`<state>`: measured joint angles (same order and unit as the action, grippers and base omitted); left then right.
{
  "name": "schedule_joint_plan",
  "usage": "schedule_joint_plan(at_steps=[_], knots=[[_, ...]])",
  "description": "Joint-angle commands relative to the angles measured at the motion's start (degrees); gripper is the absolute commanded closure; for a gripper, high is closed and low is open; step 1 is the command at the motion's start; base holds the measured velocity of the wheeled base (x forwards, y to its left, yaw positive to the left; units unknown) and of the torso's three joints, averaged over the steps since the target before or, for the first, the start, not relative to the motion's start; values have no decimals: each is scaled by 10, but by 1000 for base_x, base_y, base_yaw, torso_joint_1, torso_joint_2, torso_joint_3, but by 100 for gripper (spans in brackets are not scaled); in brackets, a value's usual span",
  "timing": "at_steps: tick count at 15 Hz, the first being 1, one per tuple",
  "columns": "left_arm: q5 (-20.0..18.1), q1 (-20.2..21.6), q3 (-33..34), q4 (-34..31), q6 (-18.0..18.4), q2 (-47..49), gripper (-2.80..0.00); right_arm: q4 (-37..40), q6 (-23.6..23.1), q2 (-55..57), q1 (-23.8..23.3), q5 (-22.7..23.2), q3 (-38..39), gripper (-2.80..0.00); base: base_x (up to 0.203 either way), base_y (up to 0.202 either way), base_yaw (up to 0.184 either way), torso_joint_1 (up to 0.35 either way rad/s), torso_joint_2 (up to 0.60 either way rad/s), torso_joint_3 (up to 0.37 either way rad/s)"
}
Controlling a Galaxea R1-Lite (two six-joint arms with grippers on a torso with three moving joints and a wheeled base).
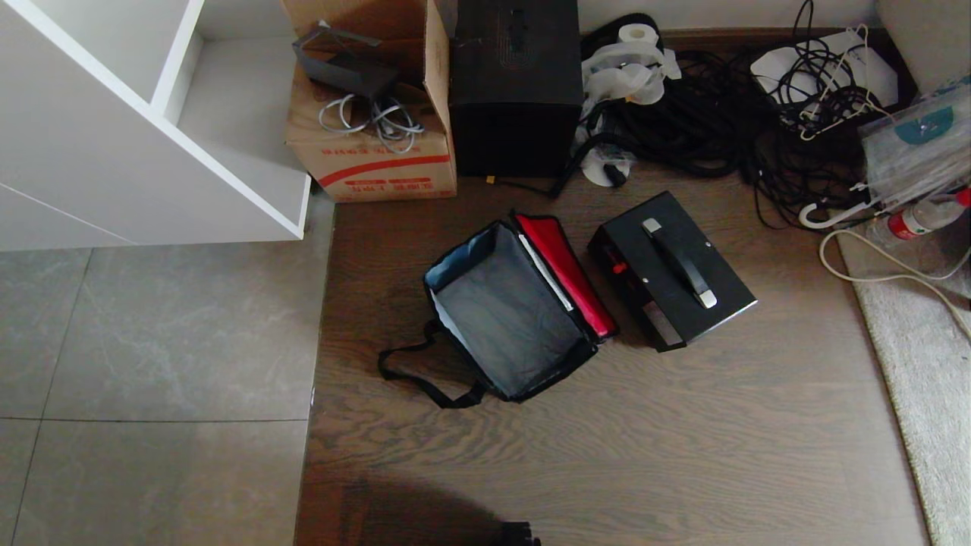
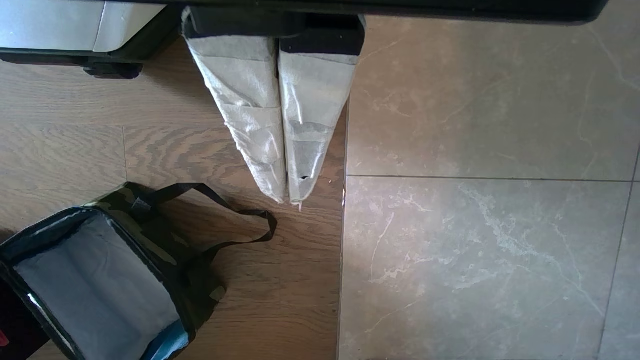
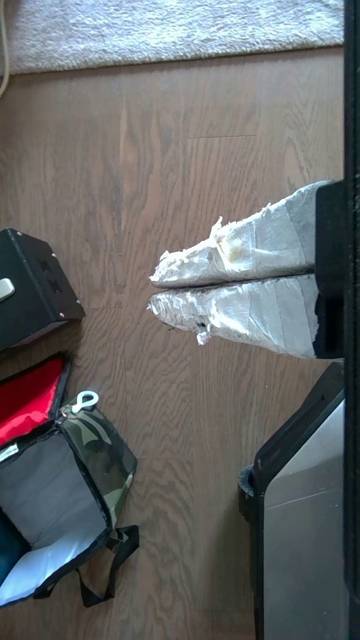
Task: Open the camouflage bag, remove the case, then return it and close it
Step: Grip the handle again
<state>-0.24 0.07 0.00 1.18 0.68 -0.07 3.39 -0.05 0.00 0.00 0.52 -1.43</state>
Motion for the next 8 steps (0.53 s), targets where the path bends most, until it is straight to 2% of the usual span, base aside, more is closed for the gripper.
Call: schedule_joint_plan(at_steps=[1, 2, 3, 6, 8], knots=[[0, 0, 5, 0, 0, 1, 0, 7, 0, 1, 0, 1, -24, 0, 0, 0, 0, 0, 0, 0], [0, 0, 5, 0, 0, 1, 0, 31, 0, 1, 0, 2, -55, 0, 0, 0, 0, 0, 0, 0], [0, 0, 5, 0, 0, 1, 0, 87, 2, 1, 0, 1, -92, 0, 0, 0, 0, 0, 0, 0], [0, 0, 5, 0, -1, 1, 0, 310, 34, 1, -1, 0, -201, 0, 0, 0, 0, 0, 0, 0], [0, 0, 5, 0, -1, 1, 0, 348, 43, 1, -1, -2, -235, 0, 0, 0, 0, 0, 0, 0]])
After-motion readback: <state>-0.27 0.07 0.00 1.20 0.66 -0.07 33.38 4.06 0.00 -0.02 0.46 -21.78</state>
